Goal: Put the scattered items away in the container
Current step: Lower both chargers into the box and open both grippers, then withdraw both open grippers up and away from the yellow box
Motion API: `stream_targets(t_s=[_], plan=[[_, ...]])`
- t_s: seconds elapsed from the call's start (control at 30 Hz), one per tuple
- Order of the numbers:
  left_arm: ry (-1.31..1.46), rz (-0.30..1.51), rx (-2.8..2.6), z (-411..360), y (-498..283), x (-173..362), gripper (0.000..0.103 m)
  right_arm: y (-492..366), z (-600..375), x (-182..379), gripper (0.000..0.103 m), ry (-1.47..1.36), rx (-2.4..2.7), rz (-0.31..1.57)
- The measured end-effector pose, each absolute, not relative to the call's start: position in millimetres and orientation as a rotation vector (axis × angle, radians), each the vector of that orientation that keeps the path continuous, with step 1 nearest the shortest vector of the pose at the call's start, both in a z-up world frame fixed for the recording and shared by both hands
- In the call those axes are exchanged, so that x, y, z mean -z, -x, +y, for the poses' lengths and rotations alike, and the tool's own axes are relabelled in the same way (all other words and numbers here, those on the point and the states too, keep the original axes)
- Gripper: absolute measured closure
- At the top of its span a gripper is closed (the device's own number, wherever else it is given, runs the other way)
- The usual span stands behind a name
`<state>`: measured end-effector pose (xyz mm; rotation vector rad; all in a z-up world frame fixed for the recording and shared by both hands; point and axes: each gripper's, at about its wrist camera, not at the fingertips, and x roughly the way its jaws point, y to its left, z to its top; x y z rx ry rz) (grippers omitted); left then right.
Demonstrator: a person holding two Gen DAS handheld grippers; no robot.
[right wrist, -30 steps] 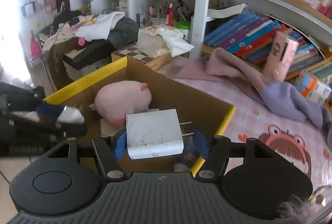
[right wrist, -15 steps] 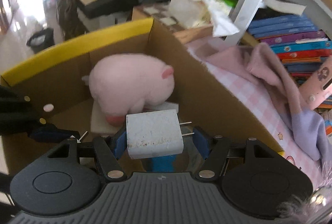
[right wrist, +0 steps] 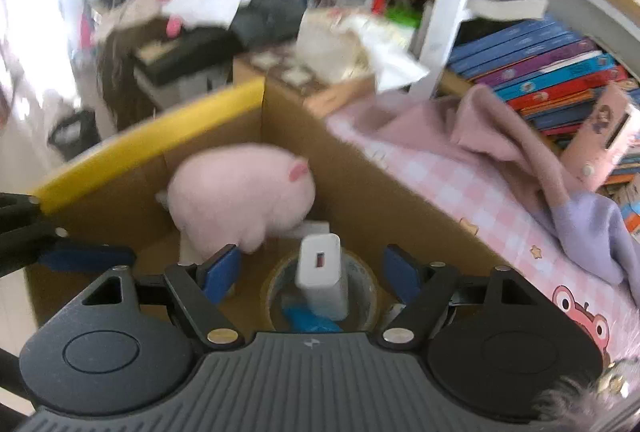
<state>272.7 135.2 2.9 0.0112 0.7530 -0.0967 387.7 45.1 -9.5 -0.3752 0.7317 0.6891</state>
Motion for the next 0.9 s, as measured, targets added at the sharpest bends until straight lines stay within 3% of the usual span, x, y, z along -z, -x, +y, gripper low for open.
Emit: stream_targets(t_s=[0.4,0.77,0.9], plan=[[0.032,0.59,0.047,144,-221,-45,0.028,-332,6,-46,0.022,0.251,-0.661,0.569],[0.011,0.542,0.079,137,-179,-53,0.027,-274,-27,-55,0.02,0.239,-0.584,0.527],[-0.032,0.526,0.026,133,-165,-52,0.011,-250,-42,-57,0.02,0.208,-0.52,0.496]])
